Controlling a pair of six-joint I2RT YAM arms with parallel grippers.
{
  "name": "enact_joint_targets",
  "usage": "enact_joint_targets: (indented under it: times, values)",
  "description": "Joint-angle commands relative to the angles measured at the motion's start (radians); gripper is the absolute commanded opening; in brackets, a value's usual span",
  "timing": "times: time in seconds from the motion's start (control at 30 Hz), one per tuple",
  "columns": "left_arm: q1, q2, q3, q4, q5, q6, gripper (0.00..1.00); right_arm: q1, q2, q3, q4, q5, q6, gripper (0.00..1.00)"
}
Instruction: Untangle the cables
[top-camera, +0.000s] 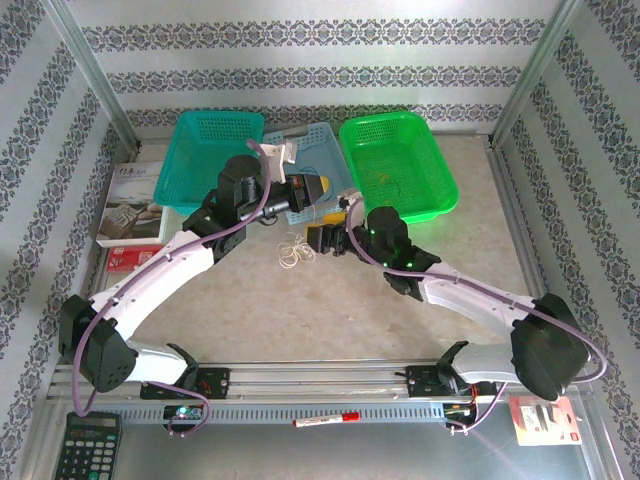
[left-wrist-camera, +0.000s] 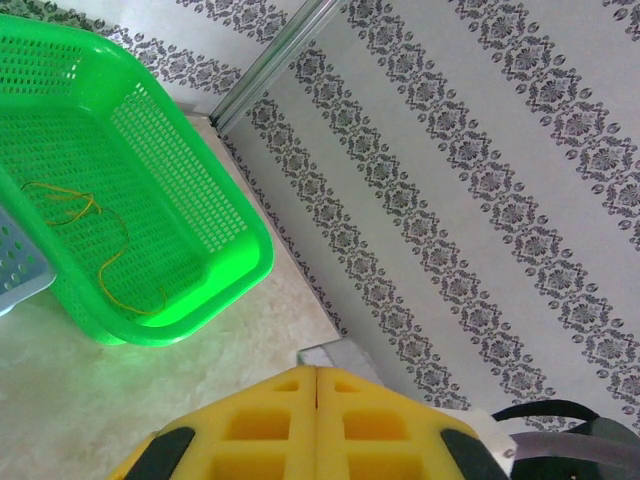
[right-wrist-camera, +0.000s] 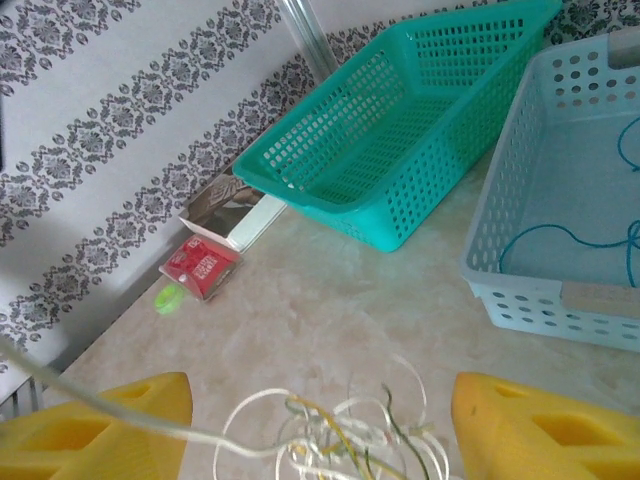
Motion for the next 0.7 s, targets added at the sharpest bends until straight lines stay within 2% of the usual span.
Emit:
enact_joint_targets:
  times: [0.0, 0.23, 0.5, 0.67]
  values:
    - [-0.012, -0.008, 0.044, 0.042, 0.009, -0.009, 0.00, 0.020, 0.034, 0.050, 0.072, 0.014, -0.010, 0.69]
    - [-0.012, -0.029, 0.067, 0.046, -0.002, -0.020, 0.00, 0.041, 0.101, -0.002, 0.146, 0.047, 0.012, 0.61]
    - [-0.006, -0.061, 0.188, -0.034, -0.065, 0.023, 0.00, 0.038, 0.138, -0.197, 0.261, 0.121, 0.057, 0.33]
    - [0.022, -0.075, 0.264, -0.063, -0.079, 0.048, 0.00, 0.035, 0.147, -0.305, 0.304, 0.165, 0.089, 0.29]
